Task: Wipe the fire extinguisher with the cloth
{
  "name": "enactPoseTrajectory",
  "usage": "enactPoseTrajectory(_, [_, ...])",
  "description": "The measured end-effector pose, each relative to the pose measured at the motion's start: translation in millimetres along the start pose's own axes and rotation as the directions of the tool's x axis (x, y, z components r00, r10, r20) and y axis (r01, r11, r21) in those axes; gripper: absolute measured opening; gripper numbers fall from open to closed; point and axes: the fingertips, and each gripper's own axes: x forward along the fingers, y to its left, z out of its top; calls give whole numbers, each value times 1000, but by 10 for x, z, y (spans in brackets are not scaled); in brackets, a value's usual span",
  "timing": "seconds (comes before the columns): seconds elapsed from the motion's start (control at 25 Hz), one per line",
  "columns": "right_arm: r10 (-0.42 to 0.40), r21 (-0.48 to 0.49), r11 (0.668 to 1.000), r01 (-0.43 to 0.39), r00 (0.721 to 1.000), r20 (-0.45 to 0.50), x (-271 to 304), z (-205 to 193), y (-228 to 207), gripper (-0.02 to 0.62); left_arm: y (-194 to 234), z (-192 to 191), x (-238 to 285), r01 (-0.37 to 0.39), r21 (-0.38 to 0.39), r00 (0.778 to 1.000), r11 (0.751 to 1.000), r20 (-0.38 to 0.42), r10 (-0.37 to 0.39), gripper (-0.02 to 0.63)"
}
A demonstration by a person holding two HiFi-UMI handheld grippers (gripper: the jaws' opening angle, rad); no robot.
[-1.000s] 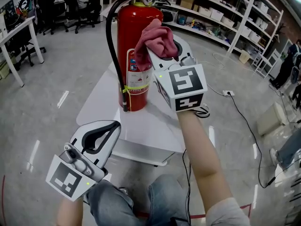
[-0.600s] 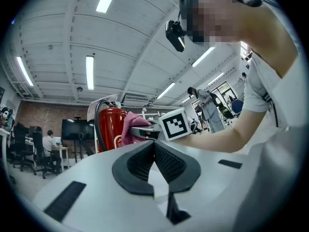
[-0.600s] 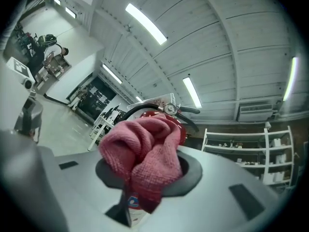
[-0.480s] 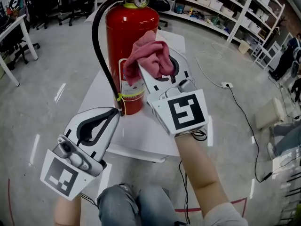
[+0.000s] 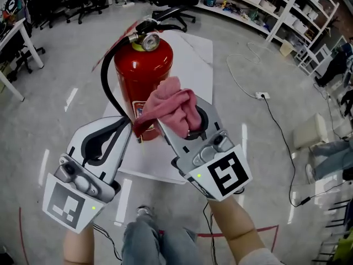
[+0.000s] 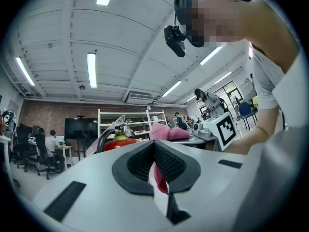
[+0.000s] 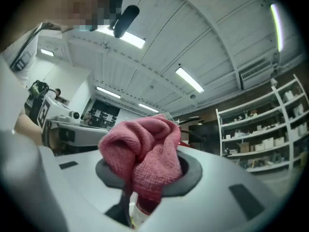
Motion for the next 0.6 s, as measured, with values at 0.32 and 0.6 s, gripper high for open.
enactPoseTrajectory(0.32, [94,130,988,-85,994,-62,-306,1336,133,137,-168,1342,73,-15,-86,1000,996,-27,13,8])
enactPoseTrajectory(0.6, [118,209,973,-101,991,-67,-572,2540,298,138,-461,2477,-147,2,-118,997,993,-70,-11,8])
